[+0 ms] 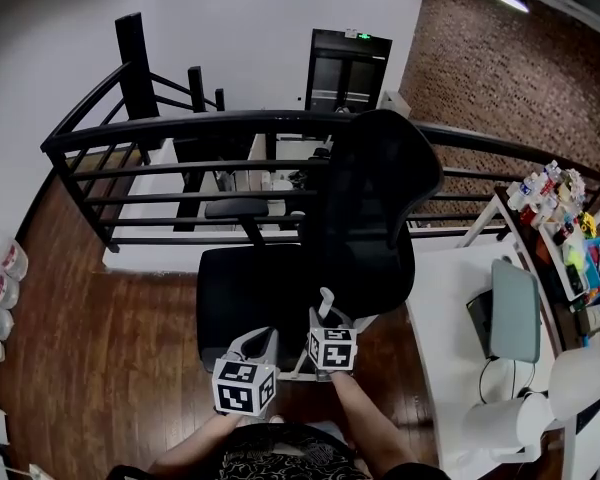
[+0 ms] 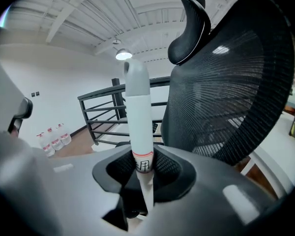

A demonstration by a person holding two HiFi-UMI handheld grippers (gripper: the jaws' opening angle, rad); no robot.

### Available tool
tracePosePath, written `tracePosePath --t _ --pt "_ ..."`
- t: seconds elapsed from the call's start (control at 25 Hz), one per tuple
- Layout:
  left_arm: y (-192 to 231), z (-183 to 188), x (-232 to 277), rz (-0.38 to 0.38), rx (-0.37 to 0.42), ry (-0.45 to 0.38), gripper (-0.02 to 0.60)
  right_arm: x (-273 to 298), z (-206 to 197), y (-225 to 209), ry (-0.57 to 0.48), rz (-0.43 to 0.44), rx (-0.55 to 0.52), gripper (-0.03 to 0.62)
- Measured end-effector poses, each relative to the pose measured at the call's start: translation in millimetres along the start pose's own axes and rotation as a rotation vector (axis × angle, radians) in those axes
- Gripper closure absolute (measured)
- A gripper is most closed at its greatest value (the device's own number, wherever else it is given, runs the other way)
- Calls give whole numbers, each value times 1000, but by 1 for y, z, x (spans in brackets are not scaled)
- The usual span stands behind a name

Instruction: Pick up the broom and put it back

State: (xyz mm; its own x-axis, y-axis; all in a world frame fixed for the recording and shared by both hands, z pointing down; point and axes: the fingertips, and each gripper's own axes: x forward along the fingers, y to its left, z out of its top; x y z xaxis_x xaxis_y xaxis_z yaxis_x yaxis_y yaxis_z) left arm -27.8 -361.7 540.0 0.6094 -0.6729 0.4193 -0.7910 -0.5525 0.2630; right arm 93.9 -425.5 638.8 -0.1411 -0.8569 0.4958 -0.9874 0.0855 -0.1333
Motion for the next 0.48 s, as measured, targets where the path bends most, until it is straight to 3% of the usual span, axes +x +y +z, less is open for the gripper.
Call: tracePosePath --t 0.48 --pt "-18 -6 -8 -33 -20 -16 578 -44 -19 20 -5 39 -33 502"
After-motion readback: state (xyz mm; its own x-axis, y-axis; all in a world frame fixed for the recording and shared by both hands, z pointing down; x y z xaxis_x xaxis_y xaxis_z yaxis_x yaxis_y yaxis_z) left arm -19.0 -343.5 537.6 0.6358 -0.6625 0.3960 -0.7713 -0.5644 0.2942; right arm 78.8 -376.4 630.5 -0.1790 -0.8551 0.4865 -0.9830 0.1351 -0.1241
